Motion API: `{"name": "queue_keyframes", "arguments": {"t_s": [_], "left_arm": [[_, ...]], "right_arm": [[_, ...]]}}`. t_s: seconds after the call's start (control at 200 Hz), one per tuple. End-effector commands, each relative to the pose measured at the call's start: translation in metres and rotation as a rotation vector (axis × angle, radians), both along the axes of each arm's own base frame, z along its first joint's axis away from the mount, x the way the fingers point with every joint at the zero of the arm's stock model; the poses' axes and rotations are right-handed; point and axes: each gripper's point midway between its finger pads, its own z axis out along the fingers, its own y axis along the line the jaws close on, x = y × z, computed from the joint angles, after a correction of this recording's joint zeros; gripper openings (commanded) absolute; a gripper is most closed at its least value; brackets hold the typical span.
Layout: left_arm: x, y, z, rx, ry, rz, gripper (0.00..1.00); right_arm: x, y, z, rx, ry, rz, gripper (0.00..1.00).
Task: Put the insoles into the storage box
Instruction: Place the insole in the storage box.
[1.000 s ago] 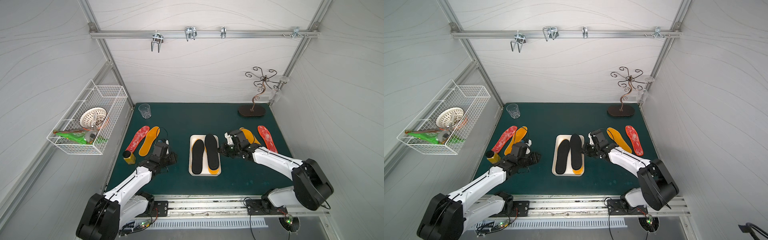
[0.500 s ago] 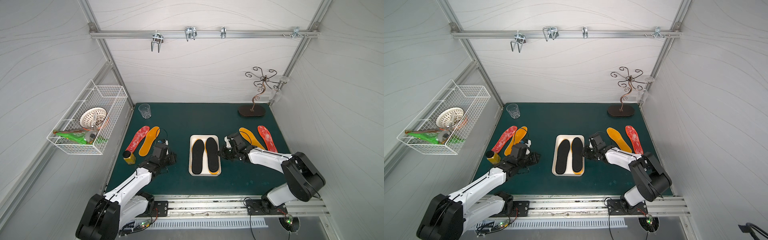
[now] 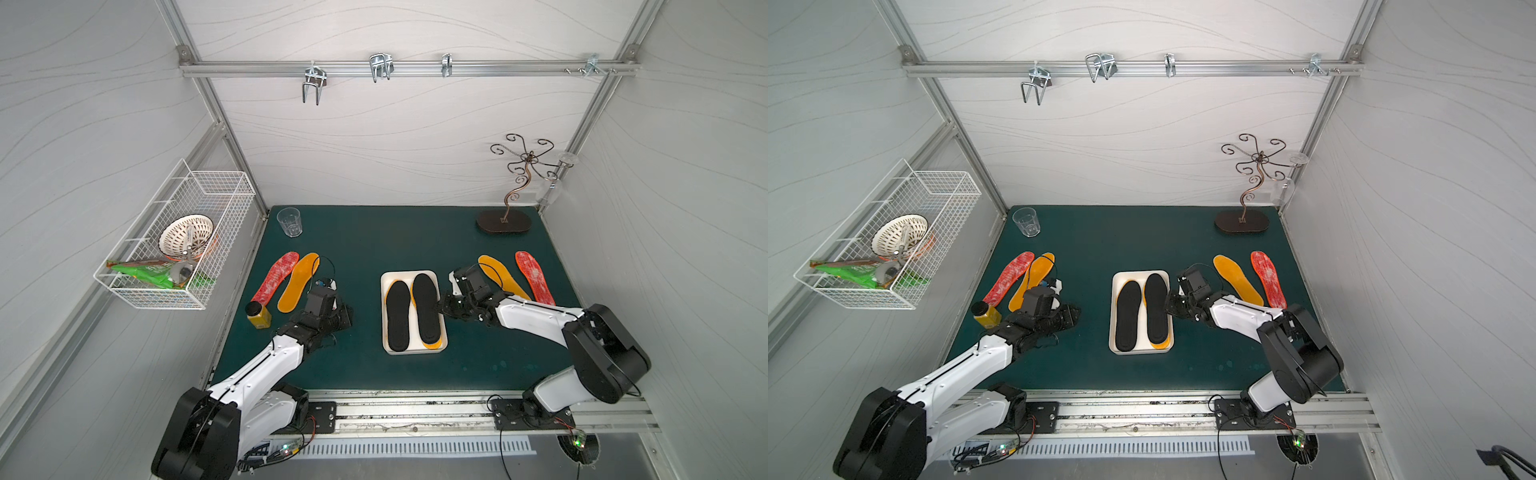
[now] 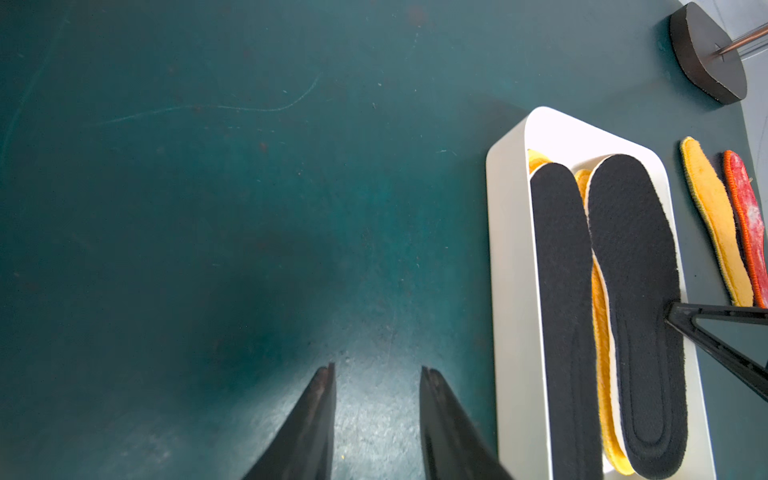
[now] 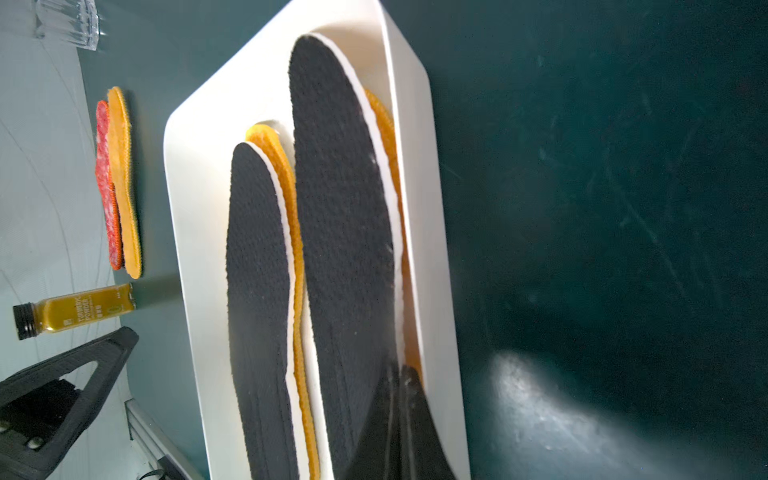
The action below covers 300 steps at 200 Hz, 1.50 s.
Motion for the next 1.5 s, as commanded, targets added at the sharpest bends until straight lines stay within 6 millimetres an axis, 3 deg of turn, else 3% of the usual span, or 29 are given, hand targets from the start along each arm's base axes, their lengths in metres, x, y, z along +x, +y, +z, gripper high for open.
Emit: {"name": "queue_keyframes", "arguments": {"t_s": [0.0,0.15,0.36,0.75,0.775,0.825,0.87,0.975,1.195,1.295,1.42,1.465,1.495], "left_arm": [[0.011,0.000,0.009,-0.011,-0.039,0.020,0.38],[0.012,-0.001,0.010,-0.016,-0.037,0.024,0.38],[0.013,-0.001,0.011,-0.017,-0.039,0.024,0.38],[0.014,-0.003,0.008,-0.021,-0.028,0.021,0.38],[0.015,-0.003,0.009,-0.022,-0.029,0.020,0.38],[0.015,-0.003,0.008,-0.023,-0.026,0.021,0.38],[0.015,-0.004,0.009,-0.025,-0.027,0.020,0.38],[0.016,-0.004,0.009,-0.026,-0.028,0.019,0.38],[0.017,-0.005,0.011,-0.031,-0.027,0.017,0.38],[0.017,-0.005,0.012,-0.034,-0.029,0.020,0.38],[0.018,-0.006,0.015,-0.037,-0.034,0.021,0.38],[0.019,-0.006,0.015,-0.038,-0.032,0.023,0.38],[0.019,-0.006,0.016,-0.039,-0.031,0.022,0.38]], "right_arm": [[0.001,-0.017,-0.002,-0.064,-0.005,-0.013,0.00],[0.002,-0.023,-0.002,-0.068,-0.001,-0.013,0.00],[-0.004,-0.016,0.003,-0.044,0.016,0.032,0.00],[-0.002,-0.028,0.014,-0.149,-0.017,0.067,0.00],[-0.003,-0.028,0.014,-0.153,-0.016,0.072,0.05],[-0.002,-0.028,0.015,-0.161,-0.016,0.077,0.29],[-0.003,-0.028,0.016,-0.166,-0.015,0.079,0.38],[-0.003,-0.028,0.019,-0.177,-0.027,0.087,0.45],[-0.002,-0.026,0.037,-0.212,-0.084,0.127,0.48],[-0.004,-0.015,0.050,-0.220,-0.138,0.189,0.44],[-0.008,0.003,0.055,-0.252,-0.182,0.285,0.08],[-0.010,0.008,0.053,-0.279,-0.186,0.314,0.00],[-0.012,0.012,0.051,-0.296,-0.190,0.332,0.00]]}}
